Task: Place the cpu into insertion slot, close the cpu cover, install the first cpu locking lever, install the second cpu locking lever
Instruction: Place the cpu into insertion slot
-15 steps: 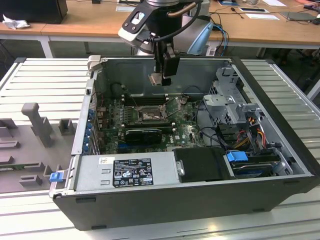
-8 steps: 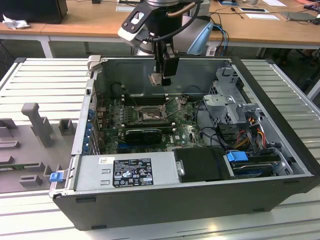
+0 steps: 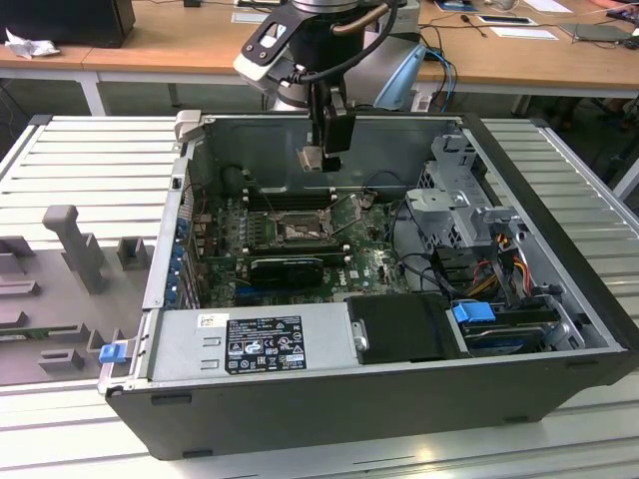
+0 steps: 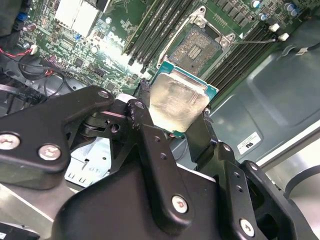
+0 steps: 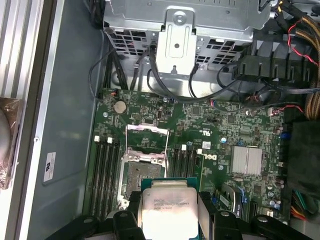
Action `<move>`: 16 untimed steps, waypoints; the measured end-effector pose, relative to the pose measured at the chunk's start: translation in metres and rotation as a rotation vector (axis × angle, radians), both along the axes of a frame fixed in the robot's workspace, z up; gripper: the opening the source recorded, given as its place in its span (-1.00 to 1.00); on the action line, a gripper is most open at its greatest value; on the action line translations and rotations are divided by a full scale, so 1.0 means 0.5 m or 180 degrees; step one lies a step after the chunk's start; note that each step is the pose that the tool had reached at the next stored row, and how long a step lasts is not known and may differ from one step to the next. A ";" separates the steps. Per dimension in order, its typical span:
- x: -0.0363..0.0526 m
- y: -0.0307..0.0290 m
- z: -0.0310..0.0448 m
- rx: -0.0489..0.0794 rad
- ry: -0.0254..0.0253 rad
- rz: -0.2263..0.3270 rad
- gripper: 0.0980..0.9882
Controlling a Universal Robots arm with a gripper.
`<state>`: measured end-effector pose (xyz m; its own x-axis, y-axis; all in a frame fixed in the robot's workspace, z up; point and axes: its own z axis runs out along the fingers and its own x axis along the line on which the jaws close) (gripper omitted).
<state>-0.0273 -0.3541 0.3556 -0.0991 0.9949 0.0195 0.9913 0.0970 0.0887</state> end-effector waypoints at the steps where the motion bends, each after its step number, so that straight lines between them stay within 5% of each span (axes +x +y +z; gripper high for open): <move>1: 0.000 0.000 0.000 0.0000 0.0000 -0.0015 -0.03; 16: 0.000 0.000 0.000 0.0000 0.0000 -0.0160 -0.03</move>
